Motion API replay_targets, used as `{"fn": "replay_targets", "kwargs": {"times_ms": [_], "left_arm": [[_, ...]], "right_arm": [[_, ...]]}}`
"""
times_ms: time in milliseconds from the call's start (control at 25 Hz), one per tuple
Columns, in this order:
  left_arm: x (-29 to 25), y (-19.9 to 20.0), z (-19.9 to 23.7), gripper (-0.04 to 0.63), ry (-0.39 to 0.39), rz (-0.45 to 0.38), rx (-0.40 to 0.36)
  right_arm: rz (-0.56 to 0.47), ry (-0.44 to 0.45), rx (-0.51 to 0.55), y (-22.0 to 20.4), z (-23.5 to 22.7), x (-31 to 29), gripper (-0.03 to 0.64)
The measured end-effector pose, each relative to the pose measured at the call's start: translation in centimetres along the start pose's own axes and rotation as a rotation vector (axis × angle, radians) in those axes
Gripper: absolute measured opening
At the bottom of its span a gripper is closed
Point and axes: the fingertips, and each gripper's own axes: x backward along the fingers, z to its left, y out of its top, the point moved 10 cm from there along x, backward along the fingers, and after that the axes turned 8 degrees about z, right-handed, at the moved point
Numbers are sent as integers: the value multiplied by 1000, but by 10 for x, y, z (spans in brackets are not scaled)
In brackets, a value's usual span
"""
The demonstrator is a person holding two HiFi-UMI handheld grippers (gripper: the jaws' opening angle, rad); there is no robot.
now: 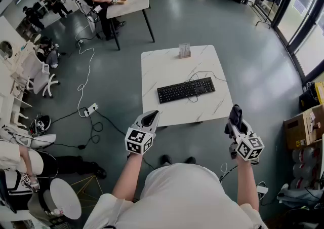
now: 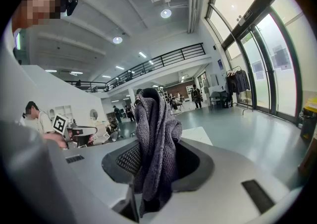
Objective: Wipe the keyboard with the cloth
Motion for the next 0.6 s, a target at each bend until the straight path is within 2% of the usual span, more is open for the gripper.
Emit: {"fn": "replay_targets", "kwargs": {"times_ms": [600], "left_arm": [[-3,0,10,8,-13,8,2]], "right_arm": [[7,15,-12,5,9,-8,158]]}}
